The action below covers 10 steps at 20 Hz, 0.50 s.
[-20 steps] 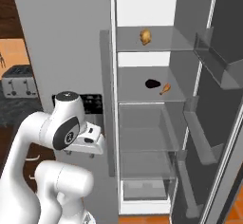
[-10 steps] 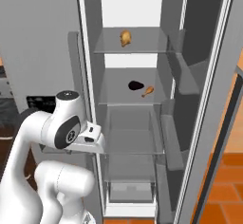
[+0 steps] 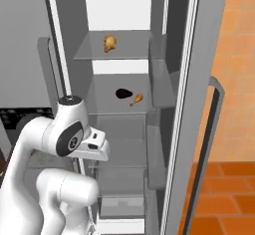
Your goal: Place one avocado and one chicken drumstick in each tupperware on the nearby counter, to pack two identical lunches.
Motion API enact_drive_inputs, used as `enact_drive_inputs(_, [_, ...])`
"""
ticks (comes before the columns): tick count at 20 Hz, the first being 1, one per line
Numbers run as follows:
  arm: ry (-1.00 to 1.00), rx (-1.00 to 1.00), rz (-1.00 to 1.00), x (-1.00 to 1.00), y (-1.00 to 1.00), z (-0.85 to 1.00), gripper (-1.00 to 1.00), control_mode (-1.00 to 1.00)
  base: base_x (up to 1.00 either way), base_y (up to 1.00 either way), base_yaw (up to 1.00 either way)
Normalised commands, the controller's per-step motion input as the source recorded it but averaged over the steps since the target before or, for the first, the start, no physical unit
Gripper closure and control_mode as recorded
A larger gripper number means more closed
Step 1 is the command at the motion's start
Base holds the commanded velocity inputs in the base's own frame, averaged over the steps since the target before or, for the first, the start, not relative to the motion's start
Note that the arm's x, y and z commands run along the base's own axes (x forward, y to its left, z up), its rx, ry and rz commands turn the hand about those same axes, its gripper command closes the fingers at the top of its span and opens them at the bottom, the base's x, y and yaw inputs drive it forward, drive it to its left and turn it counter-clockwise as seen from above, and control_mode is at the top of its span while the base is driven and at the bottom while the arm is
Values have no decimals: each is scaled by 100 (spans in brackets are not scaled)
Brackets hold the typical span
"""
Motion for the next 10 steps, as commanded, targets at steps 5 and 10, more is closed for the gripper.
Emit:
enact_drive_inputs(5, [0,0,0,0,0,0,-100,100,0,-27,0])
enact_drive_inputs(10, [0,0,0,0,0,0,-100,100,2,-37,5])
